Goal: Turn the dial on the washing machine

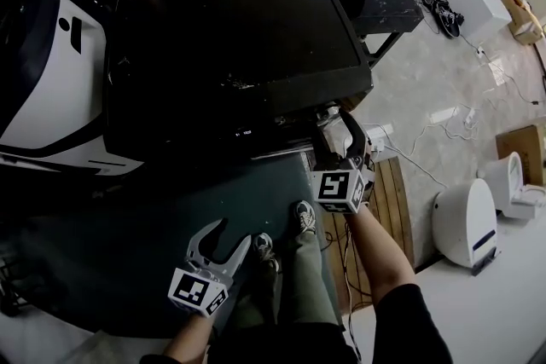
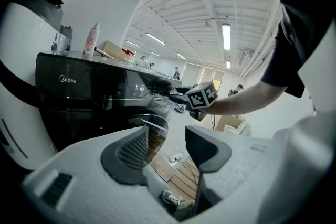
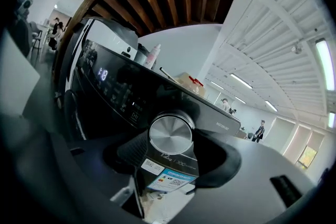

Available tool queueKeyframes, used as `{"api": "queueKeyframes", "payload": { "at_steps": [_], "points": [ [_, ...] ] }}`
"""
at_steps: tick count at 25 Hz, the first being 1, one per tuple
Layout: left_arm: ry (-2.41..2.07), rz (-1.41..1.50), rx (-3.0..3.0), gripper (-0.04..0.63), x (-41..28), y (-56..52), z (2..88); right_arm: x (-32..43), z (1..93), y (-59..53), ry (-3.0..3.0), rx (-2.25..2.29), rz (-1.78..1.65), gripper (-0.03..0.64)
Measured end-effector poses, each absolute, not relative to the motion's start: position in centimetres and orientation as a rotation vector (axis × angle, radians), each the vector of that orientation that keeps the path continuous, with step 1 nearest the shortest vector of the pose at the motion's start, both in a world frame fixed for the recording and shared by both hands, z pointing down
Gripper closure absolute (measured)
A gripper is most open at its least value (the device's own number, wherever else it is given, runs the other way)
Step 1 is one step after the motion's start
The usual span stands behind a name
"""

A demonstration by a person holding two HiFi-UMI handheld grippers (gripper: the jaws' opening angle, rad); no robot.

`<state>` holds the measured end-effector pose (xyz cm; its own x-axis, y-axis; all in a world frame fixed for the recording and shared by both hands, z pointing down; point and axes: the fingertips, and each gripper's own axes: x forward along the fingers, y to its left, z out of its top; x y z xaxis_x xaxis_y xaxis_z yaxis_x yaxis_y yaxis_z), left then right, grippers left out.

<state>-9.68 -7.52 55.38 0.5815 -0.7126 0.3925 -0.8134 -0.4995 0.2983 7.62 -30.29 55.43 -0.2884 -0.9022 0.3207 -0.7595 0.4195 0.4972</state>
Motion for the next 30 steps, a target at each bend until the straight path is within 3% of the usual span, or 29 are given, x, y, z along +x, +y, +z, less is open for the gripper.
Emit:
{"api": "queueKeyframes", "payload": {
  "at_steps": [24,30],
  "points": [
    [-1.162,0.306,2.366,0.383,-7.6,-7.0,55.9,8.8,55.8,-30.7,-2.565,1.541,0.896,0.347],
    [-1.158,0.306,2.365,0.383,-7.3,-7.2,55.9,8.8,55.8,-30.8,-2.588,1.512,1.062,0.347]
  ]
}}
